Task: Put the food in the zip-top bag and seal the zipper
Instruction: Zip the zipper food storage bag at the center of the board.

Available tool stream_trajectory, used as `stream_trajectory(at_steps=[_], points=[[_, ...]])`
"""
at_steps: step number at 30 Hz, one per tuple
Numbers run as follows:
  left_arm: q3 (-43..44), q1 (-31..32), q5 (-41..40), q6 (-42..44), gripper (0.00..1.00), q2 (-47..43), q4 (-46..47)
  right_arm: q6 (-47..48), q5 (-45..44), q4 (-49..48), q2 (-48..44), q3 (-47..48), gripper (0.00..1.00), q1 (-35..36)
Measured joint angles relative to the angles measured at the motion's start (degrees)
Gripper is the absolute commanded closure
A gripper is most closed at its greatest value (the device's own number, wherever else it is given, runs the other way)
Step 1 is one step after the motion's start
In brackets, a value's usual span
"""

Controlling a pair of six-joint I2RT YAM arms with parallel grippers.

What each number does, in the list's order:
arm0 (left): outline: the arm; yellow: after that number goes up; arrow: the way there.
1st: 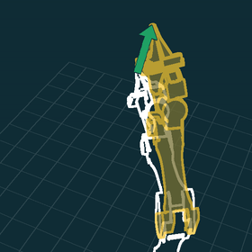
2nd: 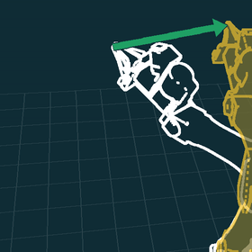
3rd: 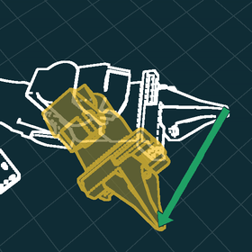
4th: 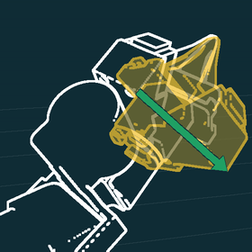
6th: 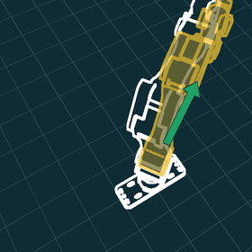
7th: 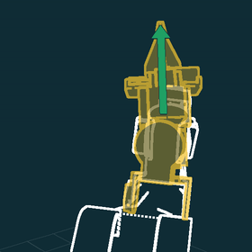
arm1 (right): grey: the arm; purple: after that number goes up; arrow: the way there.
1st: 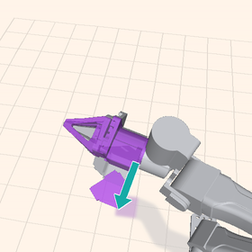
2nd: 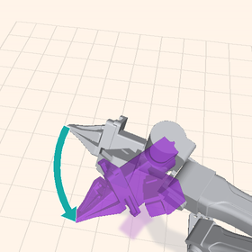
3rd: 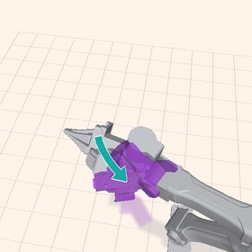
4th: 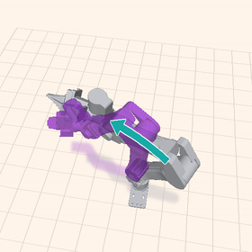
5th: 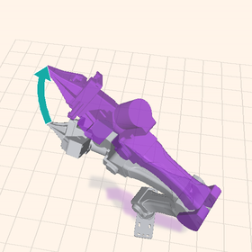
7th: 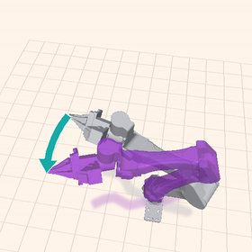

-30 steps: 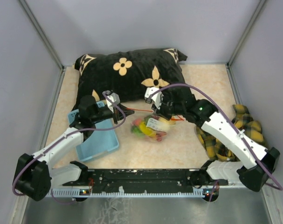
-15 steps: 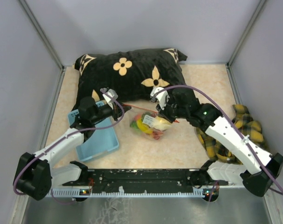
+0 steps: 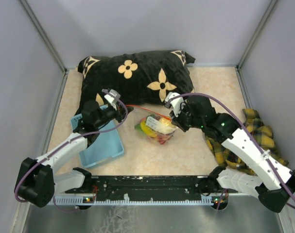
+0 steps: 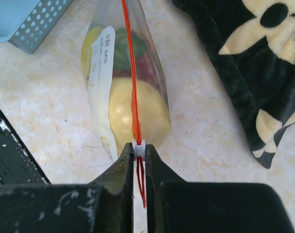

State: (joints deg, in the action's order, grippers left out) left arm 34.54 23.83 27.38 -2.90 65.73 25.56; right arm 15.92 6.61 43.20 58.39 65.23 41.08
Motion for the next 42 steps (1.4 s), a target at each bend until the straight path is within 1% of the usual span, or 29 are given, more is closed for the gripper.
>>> stream_trajectory(at_steps=[6,13,15,20,23,25,30,34,37,39,42], points=[[0.0,-0.7,-5.0,-0.3,0.99,-0.1,-1.7,-1.6,-2.5,2.6,-2.8,-0.9,1.00,0.0],[0.0,-0.7,-5.5,-0.8,1.00,-0.6,-3.2,-3.2,-3.3,2.8,-4.5,-1.6,1.00,0.0],[0.0,-0.7,-5.2,-0.8,0.96,-0.9,-3.7,-3.8,-3.2,2.7,-4.7,-2.2,1.00,0.0],[0.0,-1.3,-5.8,-0.9,0.76,-1.5,-4.1,-5.6,-3.3,2.2,-4.8,-4.1,1.00,-0.1],[0.0,-1.9,-6.7,-1.6,0.67,-1.6,-4.2,-6.9,-4.0,1.9,-4.8,-5.4,1.00,-0.3],[0.0,-1.9,-7.1,-2.3,0.63,-1.9,-4.7,-8.0,-4.9,1.2,-4.8,-6.1,0.93,-0.3],[0.5,-2.1,-8.5,-6.0,0.47,-4.4,-8.0,-10.1,-7.0,-0.2,-4.8,-6.8,0.66,-0.4],[2.6,-2.1,-11.7,-10.2,0.27,-9.5,-13.5,-11.4,-8.6,-1.7,-6.6,-6.8,0.47,-0.4],[4.9,-2.1,-14.2,-12.8,0.16,-13.9,-18.1,-12.2,-9.8,-3.1,-9.5,-6.8,0.36,-0.4],[6.8,-2.1,-15.8,-14.3,0.10,-17.0,-22.0,-12.8,-11.1,-4.2,-11.6,-6.8,0.29,-0.4],[9.8,-2.1,-17.5,-15.2,0.03,-20.6,-28.2,-13.7,-14.2,-5.4,-14.8,-7.9,0.27,-0.4]])
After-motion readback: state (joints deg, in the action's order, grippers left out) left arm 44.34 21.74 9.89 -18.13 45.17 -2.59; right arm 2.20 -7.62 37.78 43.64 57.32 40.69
